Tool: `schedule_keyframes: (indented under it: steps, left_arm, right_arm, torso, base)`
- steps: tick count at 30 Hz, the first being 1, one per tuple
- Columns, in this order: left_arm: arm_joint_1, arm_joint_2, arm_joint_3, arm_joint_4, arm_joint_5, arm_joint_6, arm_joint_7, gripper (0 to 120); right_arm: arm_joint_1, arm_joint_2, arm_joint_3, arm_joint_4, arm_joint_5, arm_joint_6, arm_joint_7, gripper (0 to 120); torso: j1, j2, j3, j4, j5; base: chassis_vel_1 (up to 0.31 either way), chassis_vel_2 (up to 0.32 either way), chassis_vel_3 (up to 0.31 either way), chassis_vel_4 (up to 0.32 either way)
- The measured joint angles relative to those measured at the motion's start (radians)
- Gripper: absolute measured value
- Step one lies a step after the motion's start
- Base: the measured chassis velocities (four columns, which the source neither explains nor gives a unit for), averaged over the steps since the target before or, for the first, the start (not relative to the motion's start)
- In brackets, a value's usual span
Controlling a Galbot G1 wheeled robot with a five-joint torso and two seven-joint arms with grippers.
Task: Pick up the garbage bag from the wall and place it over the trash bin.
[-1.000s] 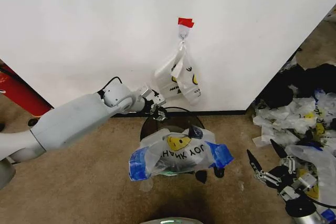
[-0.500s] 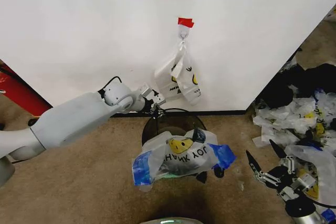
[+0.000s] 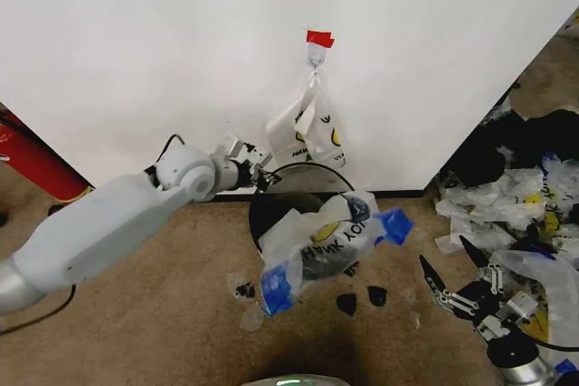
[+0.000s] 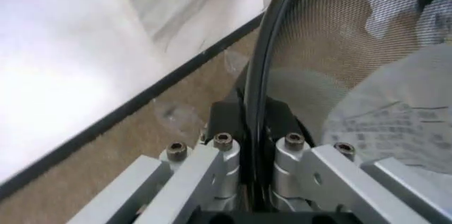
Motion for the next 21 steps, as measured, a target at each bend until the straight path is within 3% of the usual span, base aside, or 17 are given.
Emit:
schedule_keyframes:
  steps: [4,6,9,17,21]
  left_arm:
    - [0.180,0.018,-0.185,-0.090,-0.041,0.000,-0.141,1]
    - [0.204,0.021,-0.206,-0.103,-0.052,0.000,-0.165,1]
    - [0.310,0.037,-0.298,-0.157,-0.111,-0.015,-0.287,1]
    - [0.499,0.042,-0.421,-0.260,-0.215,-0.074,-0.450,1]
    - [0.557,0.023,-0.429,-0.287,-0.208,-0.099,-0.487,1]
  right_arm:
    - [0.003,-0.006,-0.007,-0.005,-0.003,-0.001,0.000,100]
    - [0.004,-0.007,-0.009,-0.005,-0.004,-0.002,0.001,100]
    - [0.008,-0.008,-0.021,-0.004,-0.012,-0.007,0.002,100]
    - [0.023,-0.007,-0.050,-0.003,-0.041,-0.024,0.009,100]
    - [0.030,-0.007,-0.061,-0.003,-0.053,-0.032,0.014,100]
  torso:
    - [0.000,0.000,0.000,0.0003,0.0000]
    - [0.000,0.000,0.000,0.0002,0.0000]
    - [0.000,0.000,0.000,0.0004,0.0003]
    - [0.000,0.000,0.000,0.0001,0.0002]
    - [0.000,0.000,0.000,0.0001,0.0001]
  base:
    - [0.000,0.000,0.000,0.000]
    - [0.000,0.000,0.000,0.000]
    - [0.000,0.000,0.000,0.000]
    - [0.000,0.000,0.000,0.000]
    - [0.000,0.000,0.000,0.000]
